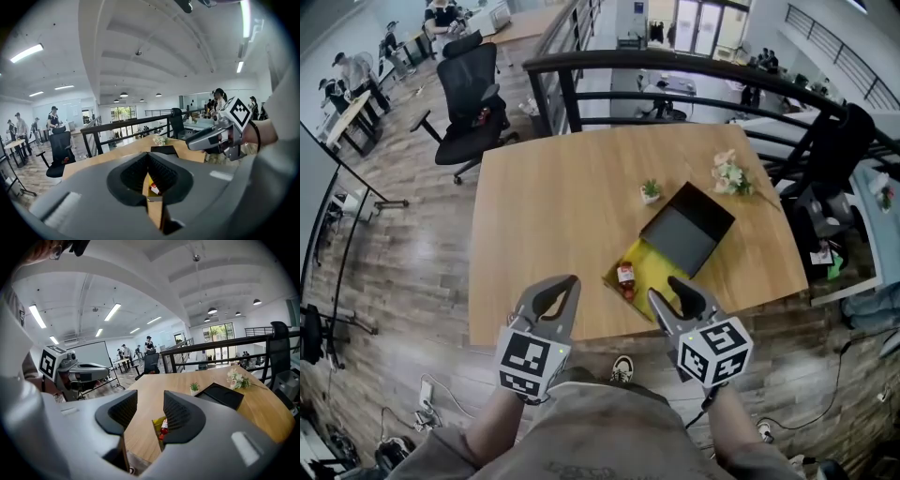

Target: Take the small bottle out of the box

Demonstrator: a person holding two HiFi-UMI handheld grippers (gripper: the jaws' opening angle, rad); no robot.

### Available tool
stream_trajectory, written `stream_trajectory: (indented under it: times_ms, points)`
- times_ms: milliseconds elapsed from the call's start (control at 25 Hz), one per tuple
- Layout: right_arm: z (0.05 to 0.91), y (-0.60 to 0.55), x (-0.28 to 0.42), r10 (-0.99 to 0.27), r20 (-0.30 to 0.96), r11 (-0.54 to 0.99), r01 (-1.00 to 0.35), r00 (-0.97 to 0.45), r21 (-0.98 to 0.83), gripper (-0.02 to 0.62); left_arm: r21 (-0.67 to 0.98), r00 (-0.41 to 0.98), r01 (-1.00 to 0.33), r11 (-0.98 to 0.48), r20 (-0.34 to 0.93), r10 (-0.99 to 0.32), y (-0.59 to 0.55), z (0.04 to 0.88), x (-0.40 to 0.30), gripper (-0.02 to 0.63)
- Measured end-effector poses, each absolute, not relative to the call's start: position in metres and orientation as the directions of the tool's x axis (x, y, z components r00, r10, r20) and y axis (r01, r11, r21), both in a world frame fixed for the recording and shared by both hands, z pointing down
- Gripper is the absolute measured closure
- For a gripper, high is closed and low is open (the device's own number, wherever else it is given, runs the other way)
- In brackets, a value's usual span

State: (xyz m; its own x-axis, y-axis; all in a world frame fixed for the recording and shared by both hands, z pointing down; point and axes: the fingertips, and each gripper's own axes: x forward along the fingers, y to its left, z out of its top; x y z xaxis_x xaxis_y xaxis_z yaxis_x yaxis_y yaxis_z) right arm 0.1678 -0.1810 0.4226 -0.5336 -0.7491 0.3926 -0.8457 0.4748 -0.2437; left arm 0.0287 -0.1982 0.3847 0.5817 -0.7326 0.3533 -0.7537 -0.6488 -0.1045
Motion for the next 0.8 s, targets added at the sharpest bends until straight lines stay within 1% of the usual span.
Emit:
stream_trajectory:
  times_ms: [320,520,600,800]
  points:
    - [0.439,-0.193,0.167,-0.734,0.419,0.457,-0.846,-0.534,-0.277,0.439,-0.123,0.570,-0.748,-0.652,0.383,-0.727,-0.204,0.394,0.023,0.606]
    - [0.458,-0.206,0.152,-0.713,0.466,0.445,-0.852,-0.524,-0.276,0.437,-0.121,0.569,-0.745,-0.656,0.398,-0.719,-0.216,0.401,0.012,0.606]
    - [0.464,-0.215,0.147,-0.716,0.466,0.438,-0.854,-0.520,-0.280,0.407,-0.119,0.564,-0.748,-0.653,0.404,-0.720,-0.222,0.406,0.008,0.607]
    - [0.487,-0.235,0.138,-0.703,0.511,0.417,-0.868,-0.496,-0.269,0.393,-0.101,0.532,-0.772,-0.628,0.439,-0.725,-0.232,0.422,-0.006,0.606]
